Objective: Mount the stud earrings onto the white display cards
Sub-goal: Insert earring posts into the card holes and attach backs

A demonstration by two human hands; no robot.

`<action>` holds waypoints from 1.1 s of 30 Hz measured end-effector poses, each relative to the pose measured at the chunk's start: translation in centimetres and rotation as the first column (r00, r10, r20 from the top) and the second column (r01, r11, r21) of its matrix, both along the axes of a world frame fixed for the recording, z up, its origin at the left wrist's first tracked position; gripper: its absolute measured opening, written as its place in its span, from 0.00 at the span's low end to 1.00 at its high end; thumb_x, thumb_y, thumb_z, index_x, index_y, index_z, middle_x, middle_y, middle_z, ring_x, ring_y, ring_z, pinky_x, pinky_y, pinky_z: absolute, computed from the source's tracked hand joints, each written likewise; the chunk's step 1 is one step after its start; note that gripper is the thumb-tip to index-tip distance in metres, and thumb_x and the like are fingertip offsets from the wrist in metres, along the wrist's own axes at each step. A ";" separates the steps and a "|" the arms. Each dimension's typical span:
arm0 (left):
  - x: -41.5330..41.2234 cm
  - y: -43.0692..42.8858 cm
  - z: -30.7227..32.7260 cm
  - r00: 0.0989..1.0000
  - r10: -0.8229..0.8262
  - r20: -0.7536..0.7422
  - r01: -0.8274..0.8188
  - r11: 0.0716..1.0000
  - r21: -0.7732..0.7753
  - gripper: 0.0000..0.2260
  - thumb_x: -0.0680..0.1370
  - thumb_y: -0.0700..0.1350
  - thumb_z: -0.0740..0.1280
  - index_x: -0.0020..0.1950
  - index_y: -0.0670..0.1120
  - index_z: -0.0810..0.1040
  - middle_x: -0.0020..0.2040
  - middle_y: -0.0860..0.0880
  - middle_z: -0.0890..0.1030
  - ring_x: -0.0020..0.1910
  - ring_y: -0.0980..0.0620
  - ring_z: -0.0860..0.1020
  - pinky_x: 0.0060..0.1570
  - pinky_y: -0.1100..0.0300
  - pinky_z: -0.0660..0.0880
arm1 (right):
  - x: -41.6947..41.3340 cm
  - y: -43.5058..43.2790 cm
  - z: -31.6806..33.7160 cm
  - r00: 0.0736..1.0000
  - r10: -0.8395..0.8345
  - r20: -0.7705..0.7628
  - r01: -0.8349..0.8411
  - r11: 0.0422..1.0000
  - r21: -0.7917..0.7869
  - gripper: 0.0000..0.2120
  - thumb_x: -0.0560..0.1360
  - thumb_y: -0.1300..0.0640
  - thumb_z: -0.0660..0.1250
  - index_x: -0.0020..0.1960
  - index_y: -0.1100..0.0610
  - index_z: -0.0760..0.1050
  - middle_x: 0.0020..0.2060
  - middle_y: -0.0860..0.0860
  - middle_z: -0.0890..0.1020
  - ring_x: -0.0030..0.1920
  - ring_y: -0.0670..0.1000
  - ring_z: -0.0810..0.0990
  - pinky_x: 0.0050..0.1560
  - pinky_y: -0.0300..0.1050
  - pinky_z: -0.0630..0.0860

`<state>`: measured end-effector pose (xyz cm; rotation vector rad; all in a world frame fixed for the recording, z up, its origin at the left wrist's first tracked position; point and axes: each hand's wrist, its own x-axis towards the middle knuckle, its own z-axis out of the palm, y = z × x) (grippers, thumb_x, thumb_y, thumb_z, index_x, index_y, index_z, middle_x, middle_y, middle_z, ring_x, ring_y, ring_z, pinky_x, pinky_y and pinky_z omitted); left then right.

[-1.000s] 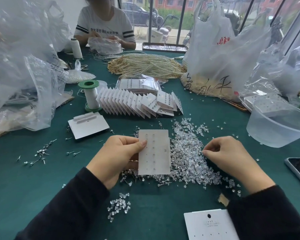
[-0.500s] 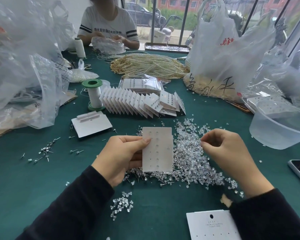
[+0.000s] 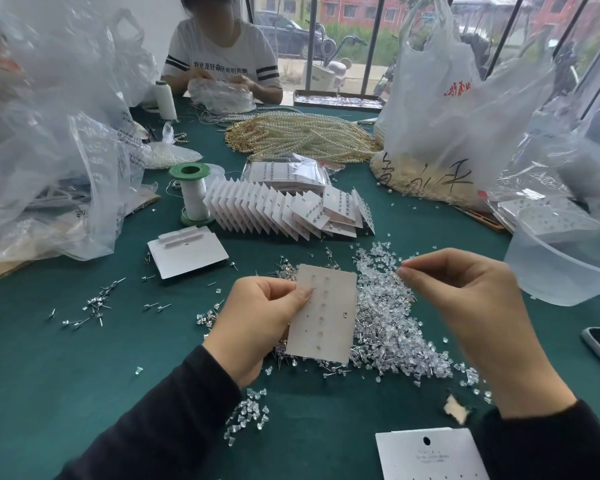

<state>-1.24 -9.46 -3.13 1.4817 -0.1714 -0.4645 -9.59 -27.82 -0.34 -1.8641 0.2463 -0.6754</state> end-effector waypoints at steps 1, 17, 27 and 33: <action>-0.1 0.0 0.0 1.000 0.006 0.021 -0.006 1.000 0.011 0.05 0.73 0.39 0.68 0.38 0.42 0.83 0.38 0.44 0.85 0.35 0.50 0.82 0.37 0.56 0.80 | -0.1 -0.2 0.4 0.999 0.028 0.034 -0.031 0.996 0.085 0.04 0.62 0.61 0.75 0.36 0.54 0.83 0.31 0.50 0.84 0.32 0.45 0.81 0.34 0.32 0.76; -0.8 -0.2 -0.4 0.903 -0.082 0.421 -0.025 0.970 0.243 0.11 0.74 0.43 0.68 0.31 0.41 0.80 0.24 0.52 0.74 0.25 0.58 0.68 0.28 0.65 0.65 | 1.3 5.2 -3.4 0.981 0.080 0.175 -0.011 0.932 -0.362 0.01 0.66 0.64 0.74 0.36 0.60 0.82 0.34 0.49 0.78 0.35 0.44 0.76 0.37 0.35 0.73; -0.8 -0.2 -0.5 0.873 -0.098 0.477 -0.054 0.954 0.295 0.13 0.73 0.45 0.68 0.29 0.42 0.79 0.22 0.55 0.70 0.24 0.58 0.66 0.27 0.65 0.63 | 1.4 5.2 -3.6 0.983 0.094 0.157 -0.035 0.938 -0.344 0.03 0.67 0.65 0.74 0.36 0.59 0.81 0.34 0.47 0.77 0.35 0.43 0.75 0.37 0.31 0.71; -0.7 0.0 -0.5 0.847 -0.117 0.518 -0.067 0.944 0.323 0.11 0.73 0.45 0.68 0.32 0.44 0.82 0.24 0.49 0.76 0.25 0.57 0.68 0.27 0.64 0.65 | 1.3 5.3 -3.8 0.985 0.135 0.105 -0.094 0.940 -0.327 0.06 0.67 0.67 0.73 0.35 0.59 0.80 0.33 0.46 0.76 0.35 0.41 0.75 0.37 0.28 0.69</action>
